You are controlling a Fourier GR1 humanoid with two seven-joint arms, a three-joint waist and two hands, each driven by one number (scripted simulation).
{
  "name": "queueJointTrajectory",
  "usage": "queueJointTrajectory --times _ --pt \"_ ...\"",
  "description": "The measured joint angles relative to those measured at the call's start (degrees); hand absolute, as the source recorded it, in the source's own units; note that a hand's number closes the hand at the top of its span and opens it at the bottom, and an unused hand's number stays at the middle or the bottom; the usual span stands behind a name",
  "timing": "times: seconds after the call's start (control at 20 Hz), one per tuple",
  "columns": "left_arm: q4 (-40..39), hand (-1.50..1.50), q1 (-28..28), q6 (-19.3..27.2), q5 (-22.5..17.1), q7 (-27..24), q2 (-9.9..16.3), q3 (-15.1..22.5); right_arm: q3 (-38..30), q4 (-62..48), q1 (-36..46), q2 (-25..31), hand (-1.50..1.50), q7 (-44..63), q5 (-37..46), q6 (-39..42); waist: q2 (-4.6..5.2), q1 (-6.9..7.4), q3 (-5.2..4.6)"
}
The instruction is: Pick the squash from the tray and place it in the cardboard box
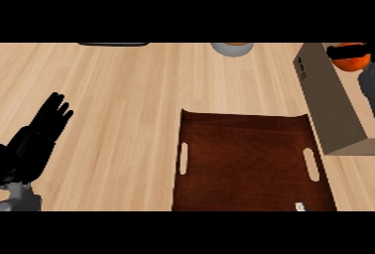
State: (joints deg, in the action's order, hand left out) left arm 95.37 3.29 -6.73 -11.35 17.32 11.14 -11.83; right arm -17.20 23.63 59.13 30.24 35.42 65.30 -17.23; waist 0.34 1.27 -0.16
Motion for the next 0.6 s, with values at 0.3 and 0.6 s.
queueJointTrajectory --times 0.3,0.6 --pt "-0.7 0.0 0.6 0.2 0.4 -0.4 -0.6 0.4 -4.0 -4.6 -1.9 0.6 -1.5 -3.6 -4.4 -0.3 0.07 0.29 0.06" --pt "-1.5 0.0 0.4 0.0 0.5 -1.1 -0.4 0.0 -7.1 -2.4 -4.4 -1.4 -1.5 -10.9 -8.5 -9.7 0.13 0.1 0.24"
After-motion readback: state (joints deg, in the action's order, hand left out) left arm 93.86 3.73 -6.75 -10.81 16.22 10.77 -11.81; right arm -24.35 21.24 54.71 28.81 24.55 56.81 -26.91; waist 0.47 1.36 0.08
